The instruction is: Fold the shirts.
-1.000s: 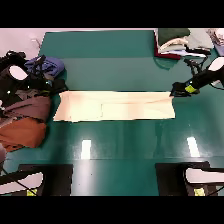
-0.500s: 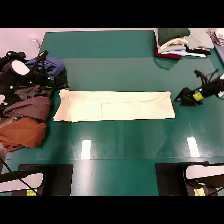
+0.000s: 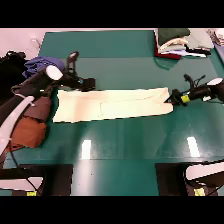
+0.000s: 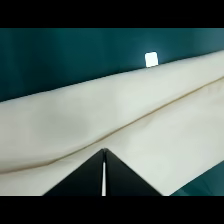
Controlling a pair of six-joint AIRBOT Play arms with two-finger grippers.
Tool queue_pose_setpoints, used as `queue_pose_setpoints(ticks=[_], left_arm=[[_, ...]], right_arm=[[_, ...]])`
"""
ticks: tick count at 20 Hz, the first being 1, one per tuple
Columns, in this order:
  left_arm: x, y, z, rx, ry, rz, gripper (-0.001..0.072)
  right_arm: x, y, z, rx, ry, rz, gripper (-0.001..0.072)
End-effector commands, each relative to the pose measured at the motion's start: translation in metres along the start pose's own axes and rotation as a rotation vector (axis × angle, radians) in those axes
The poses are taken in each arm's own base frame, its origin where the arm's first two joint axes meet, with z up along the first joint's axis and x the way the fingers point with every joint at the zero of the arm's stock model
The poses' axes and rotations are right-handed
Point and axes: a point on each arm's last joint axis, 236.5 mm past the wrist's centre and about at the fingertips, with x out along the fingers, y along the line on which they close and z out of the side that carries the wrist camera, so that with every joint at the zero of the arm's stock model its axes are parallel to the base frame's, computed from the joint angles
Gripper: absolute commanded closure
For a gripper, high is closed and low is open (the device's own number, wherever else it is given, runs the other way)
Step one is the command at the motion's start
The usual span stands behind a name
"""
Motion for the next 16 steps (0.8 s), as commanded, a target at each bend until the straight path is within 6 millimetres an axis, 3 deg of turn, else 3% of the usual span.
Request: queue_pose_setpoints(ticks=[1, 4, 8, 11, 16], left_arm=[[0.048, -0.038, -0.012, 0.013, 0.043, -0.066, 0.0684], [0.088, -0.054, -0.032, 0.020, 0.111, -0.091, 0.0684], [0.128, -0.066, -0.056, 0.022, 0.186, -0.111, 0.0684], [0.139, -0.067, -0.058, 0.006, 0.197, -0.114, 0.0684], [0.136, -0.060, -0.050, -0.013, 0.187, -0.104, 0.0684]], right_arm=[[-0.036, 0.062, 0.018, -0.176, -0.072, 0.017, 0.0697], [-0.083, 0.131, 0.028, -0.307, -0.194, 0.013, 0.0697], [-0.112, 0.220, 0.013, -0.495, -0.262, 0.042, 0.0697], [-0.108, 0.271, -0.006, -0.589, -0.248, 0.082, 0.0697], [-0.088, 0.330, -0.036, -0.709, -0.229, 0.147, 0.0697]])
